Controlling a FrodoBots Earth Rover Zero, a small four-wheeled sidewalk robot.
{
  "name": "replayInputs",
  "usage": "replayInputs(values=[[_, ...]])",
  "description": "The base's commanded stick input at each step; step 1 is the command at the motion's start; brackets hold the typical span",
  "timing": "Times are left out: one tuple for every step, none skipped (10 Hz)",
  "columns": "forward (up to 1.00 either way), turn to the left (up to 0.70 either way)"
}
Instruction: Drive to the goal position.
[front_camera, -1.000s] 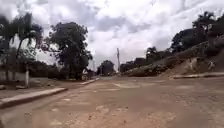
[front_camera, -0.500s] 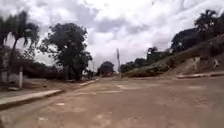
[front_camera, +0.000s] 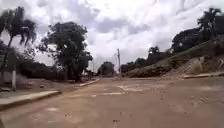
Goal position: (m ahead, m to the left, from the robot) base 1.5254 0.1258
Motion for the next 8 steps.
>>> replayInputs(values=[[0.85,0.00],[0.85,0.00],[0.85,0.00],[0.85,0.00],[0.85,0.00],[0.85,0.00],[0.85,0.00],[0.85,0.00]])
